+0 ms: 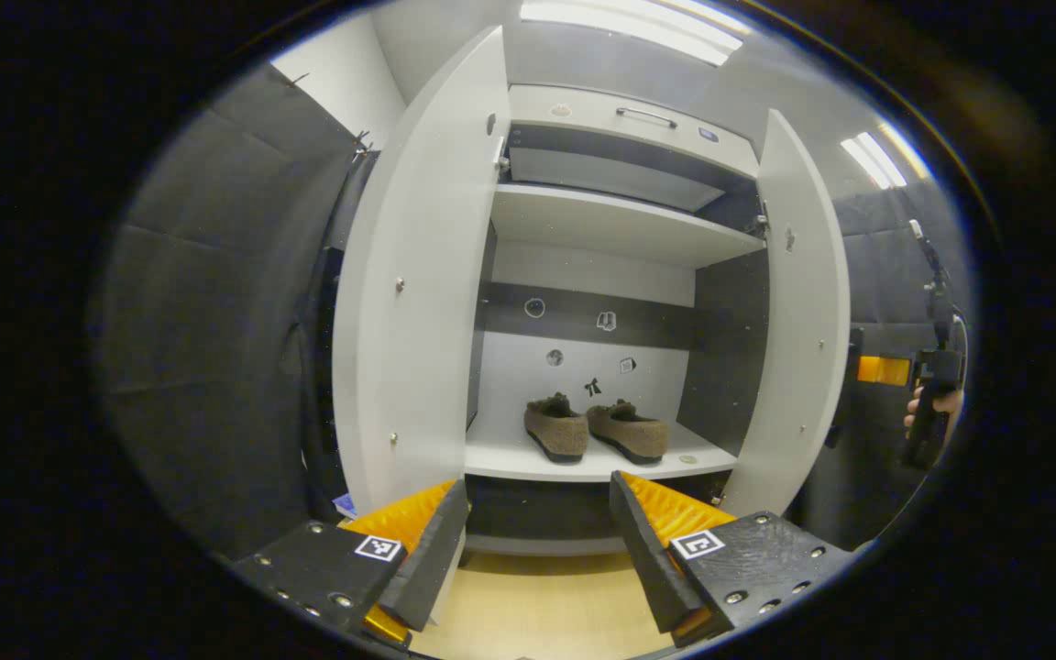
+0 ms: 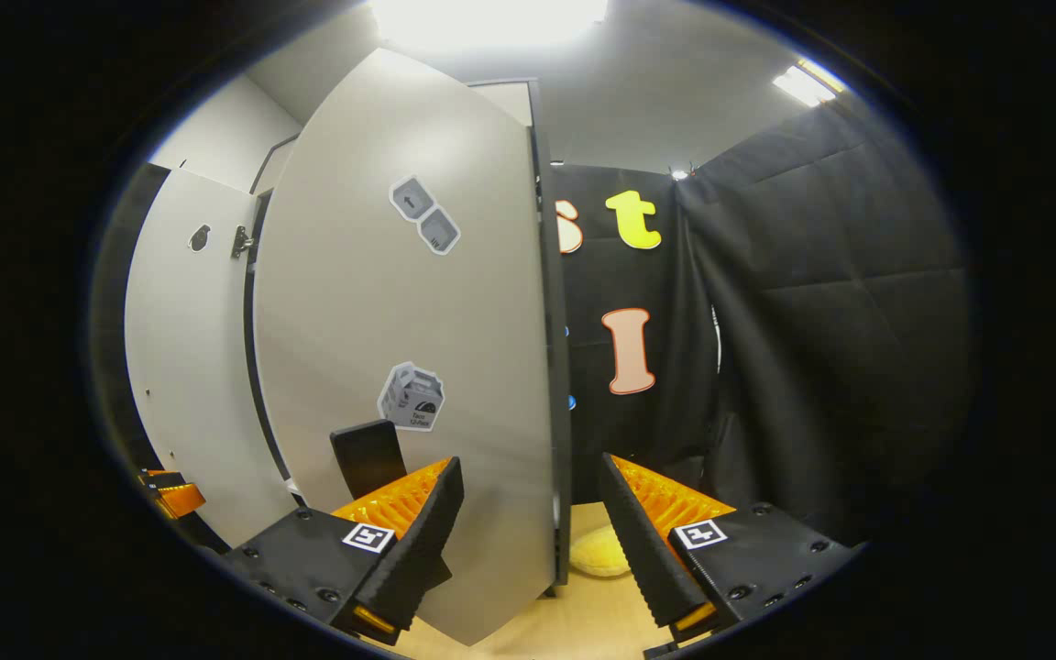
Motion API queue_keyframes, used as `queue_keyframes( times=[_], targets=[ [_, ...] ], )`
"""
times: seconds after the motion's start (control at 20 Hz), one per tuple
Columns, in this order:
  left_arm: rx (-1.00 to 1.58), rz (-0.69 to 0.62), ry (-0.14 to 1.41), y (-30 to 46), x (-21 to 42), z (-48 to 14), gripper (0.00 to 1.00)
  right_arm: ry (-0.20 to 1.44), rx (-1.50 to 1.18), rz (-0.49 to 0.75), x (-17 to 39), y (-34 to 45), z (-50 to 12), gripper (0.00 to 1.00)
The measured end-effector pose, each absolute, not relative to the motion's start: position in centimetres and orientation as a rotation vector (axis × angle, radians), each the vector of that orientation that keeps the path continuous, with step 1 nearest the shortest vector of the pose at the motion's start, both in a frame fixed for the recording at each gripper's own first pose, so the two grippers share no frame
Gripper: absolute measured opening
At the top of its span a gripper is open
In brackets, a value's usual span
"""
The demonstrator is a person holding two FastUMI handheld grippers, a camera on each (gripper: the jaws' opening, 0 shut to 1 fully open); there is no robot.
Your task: Grab one shoe with the right hand and put it into the shoe cabinet, grab the other shoe with the left hand and put it into the shoe cabinet; then close the right door with the right hand and the left door with the left hand.
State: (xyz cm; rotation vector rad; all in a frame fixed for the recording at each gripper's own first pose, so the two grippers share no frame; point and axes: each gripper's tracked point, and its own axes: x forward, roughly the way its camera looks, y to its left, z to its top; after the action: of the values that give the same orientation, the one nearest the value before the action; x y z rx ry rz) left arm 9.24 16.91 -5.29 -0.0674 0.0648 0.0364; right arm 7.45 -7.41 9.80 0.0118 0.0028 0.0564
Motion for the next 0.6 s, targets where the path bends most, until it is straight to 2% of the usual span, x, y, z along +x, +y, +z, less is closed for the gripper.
queue_keyframes(
  times=[0.05, 0.1, 0.15, 0.2, 0.25, 0.3, 0.35, 0.4, 0.45, 0.5, 0.6],
  targets=[
    [-0.079, 0.026, 0.055, 17.1, 8.7, -5.1, 0.9, 0.012, 0.01, 0.068, 8.0, -6.1, 9.6, 0.95],
    [-0.098, 0.001, 0.048, 17.0, 8.1, -5.0, 0.9, 0.013, 0.011, 0.076, 8.3, -4.6, 9.5, 0.91],
    [-0.115, -0.019, 0.045, 17.1, 7.4, -4.9, 0.9, 0.018, 0.018, 0.101, 8.8, -3.3, 9.4, 0.91],
    [-0.119, -0.025, 0.034, 17.5, 6.7, -4.8, 0.9, 0.021, 0.03, 0.118, 9.1, -2.4, 9.2, 0.95],
    [-0.115, -0.025, 0.016, 18.1, 5.9, -4.4, 0.9, 0.017, 0.031, 0.113, 8.9, -2.0, 9.2, 0.91],
    [-0.103, -0.019, -0.003, 18.8, 5.2, -4.0, 0.9, 0.007, 0.027, 0.096, 8.9, -2.4, 9.3, 0.91],
    [-0.088, 0.0, -0.016, 19.9, 4.7, -3.7, 0.9, -0.002, 0.029, 0.089, 9.0, -2.4, 9.5, 0.9],
    [-0.068, 0.027, -0.022, 21.2, 4.3, -3.6, 0.83, -0.005, 0.037, 0.089, 8.9, -2.4, 9.5, 0.94],
    [-0.047, 0.062, -0.023, 22.9, 4.0, -3.5, 0.9, -0.002, 0.045, 0.086, 9.1, -2.6, 9.4, 0.91],
    [-0.027, 0.093, -0.024, 25.0, 3.7, -3.2, 0.9, 0.002, 0.05, 0.075, 9.1, -2.9, 9.3, 0.94],
    [0.011, 0.149, -0.029, 29.0, 3.7, -2.4, 0.9, 0.01, 0.069, 0.061, 9.1, -3.2, 9.0, 0.91]
  ],
)
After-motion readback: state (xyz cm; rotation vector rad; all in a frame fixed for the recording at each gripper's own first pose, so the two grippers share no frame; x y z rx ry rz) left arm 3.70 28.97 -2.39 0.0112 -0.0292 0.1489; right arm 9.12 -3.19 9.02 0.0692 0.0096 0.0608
